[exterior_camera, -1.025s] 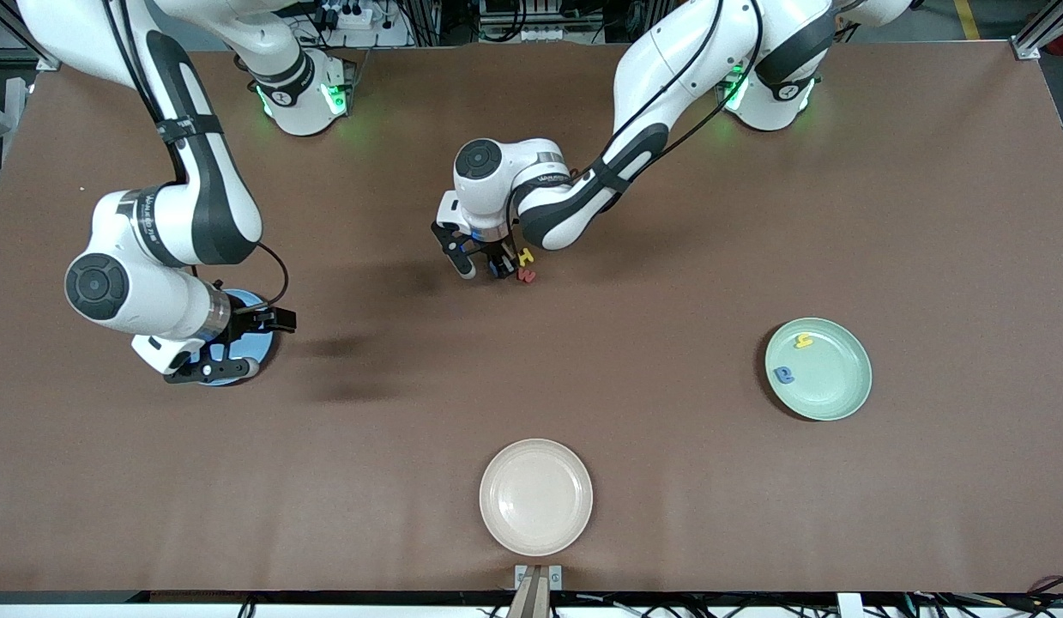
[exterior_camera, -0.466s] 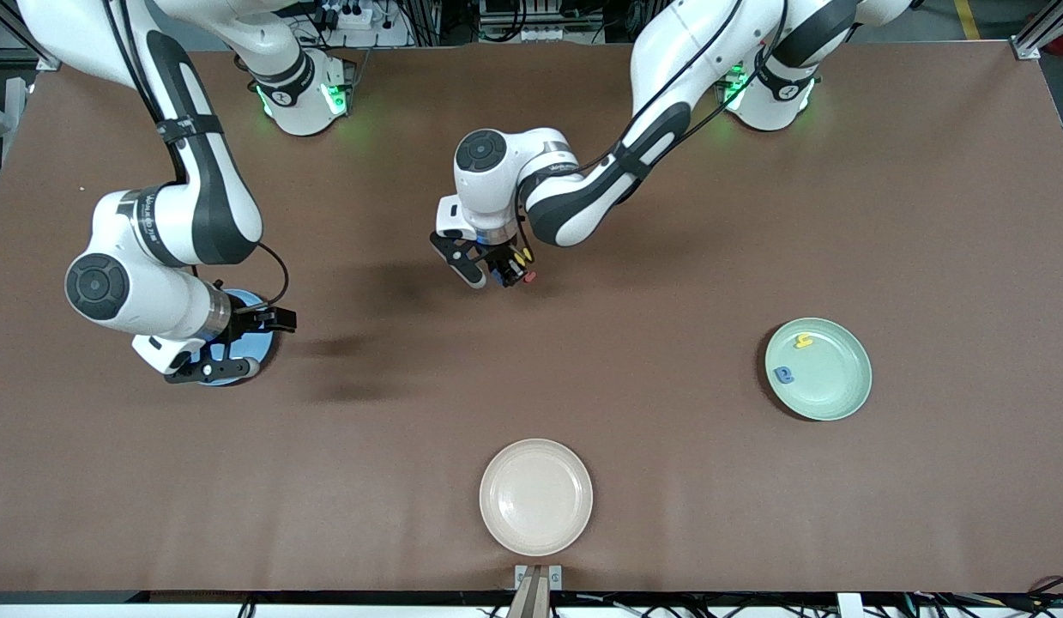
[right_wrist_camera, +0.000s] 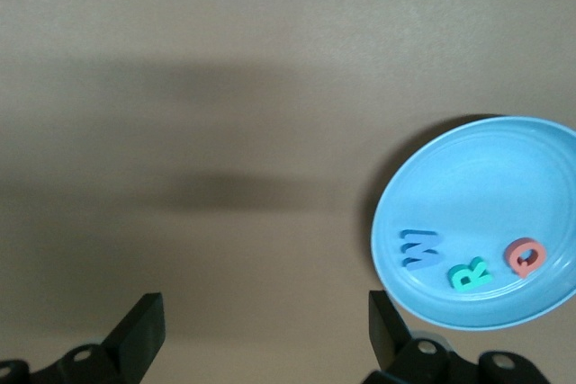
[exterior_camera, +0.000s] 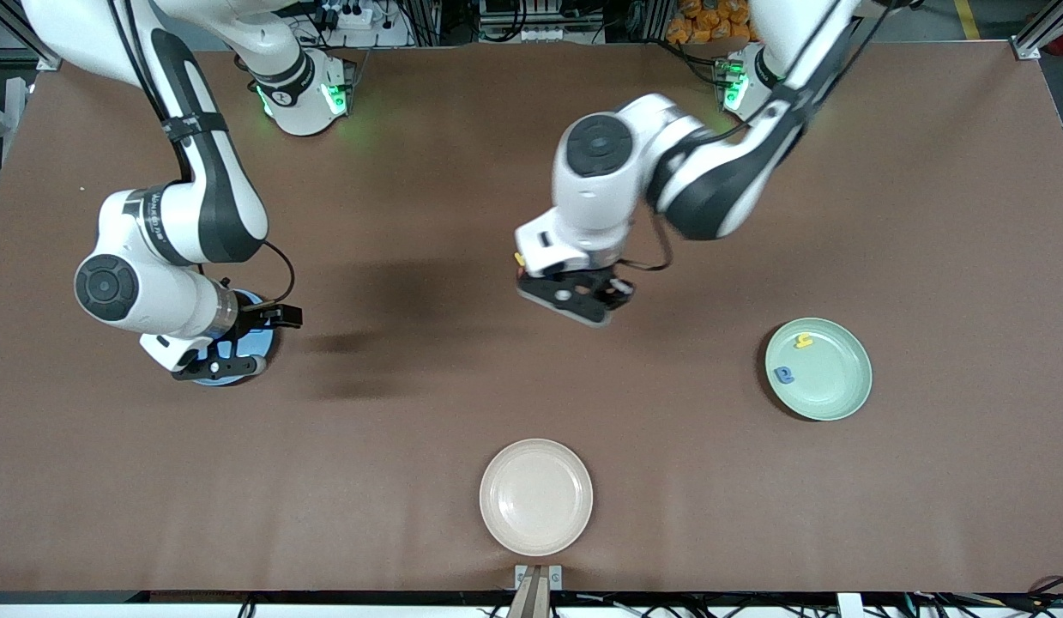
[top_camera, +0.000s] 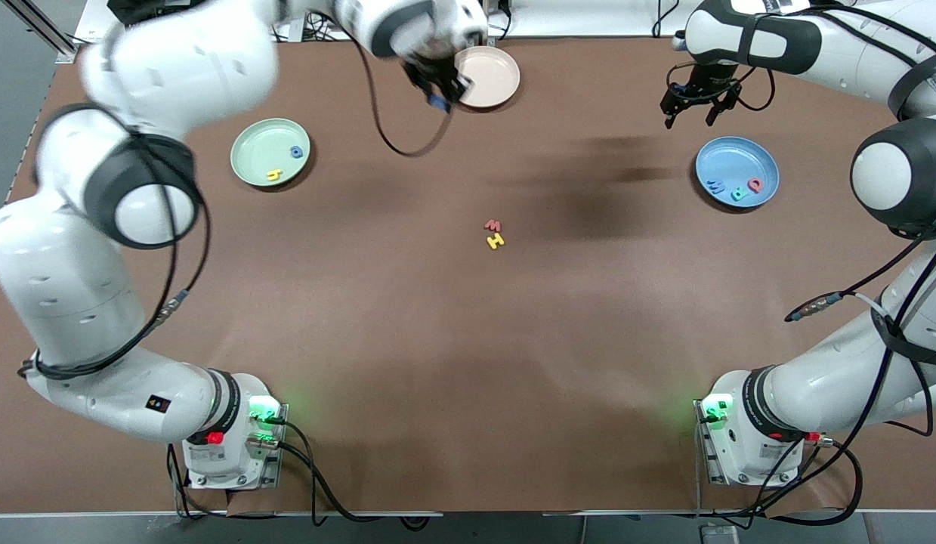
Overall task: Sort uppercase to blue plate, lowercase to green plate
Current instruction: 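Carry the m to the green plate while the right gripper reaches letters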
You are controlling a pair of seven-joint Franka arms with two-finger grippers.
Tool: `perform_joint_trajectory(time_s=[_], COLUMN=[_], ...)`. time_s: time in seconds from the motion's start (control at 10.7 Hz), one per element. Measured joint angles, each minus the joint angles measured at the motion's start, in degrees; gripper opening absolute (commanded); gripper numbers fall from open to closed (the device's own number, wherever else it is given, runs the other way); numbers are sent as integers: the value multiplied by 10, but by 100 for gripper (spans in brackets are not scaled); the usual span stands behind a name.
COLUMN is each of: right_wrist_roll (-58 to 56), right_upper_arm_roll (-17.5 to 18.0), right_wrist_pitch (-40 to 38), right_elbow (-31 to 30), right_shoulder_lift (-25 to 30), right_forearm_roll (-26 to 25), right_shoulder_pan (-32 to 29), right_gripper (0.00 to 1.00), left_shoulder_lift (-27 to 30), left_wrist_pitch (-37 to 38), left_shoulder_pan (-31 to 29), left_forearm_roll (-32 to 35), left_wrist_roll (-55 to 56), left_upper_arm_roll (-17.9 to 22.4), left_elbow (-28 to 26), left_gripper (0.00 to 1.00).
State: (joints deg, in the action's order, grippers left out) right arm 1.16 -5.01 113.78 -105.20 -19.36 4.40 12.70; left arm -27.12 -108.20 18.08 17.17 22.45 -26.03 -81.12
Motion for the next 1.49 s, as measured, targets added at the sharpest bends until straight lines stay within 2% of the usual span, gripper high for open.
perform_joint_trajectory(time_s=[0.28,0.56,1.02,1.3,1.49], right_wrist_roll=[59,172,346,429,480], right_upper_arm_roll=[2,4,6,6,6], right_wrist_pitch=[-23,-45,-50,-37,-1], right_elbow=[2,3,3,1,-14], right_shoulder_lift=[21,44,55,53,51], right_forearm_roll=[0,0,0,0,0], right_shoulder_pan=[38,107,215,266,298], right_gripper=[100,100,100,100,100], left_shoulder_lift=[47,61,74,78,77], left_wrist_pitch=[71,128,140,134,78], left_shoulder_pan=[-55,-158,-251,-320,-362], left_forearm_roll=[-2,-3,-43,-53,-53], left_wrist_roll=[5,-55,-74,-93,-93], left_upper_arm_roll=[2,2,-1,-2,-2], left_elbow=[-7,-13,-37,-78,-132], left_gripper=[0,0,0,0,0])
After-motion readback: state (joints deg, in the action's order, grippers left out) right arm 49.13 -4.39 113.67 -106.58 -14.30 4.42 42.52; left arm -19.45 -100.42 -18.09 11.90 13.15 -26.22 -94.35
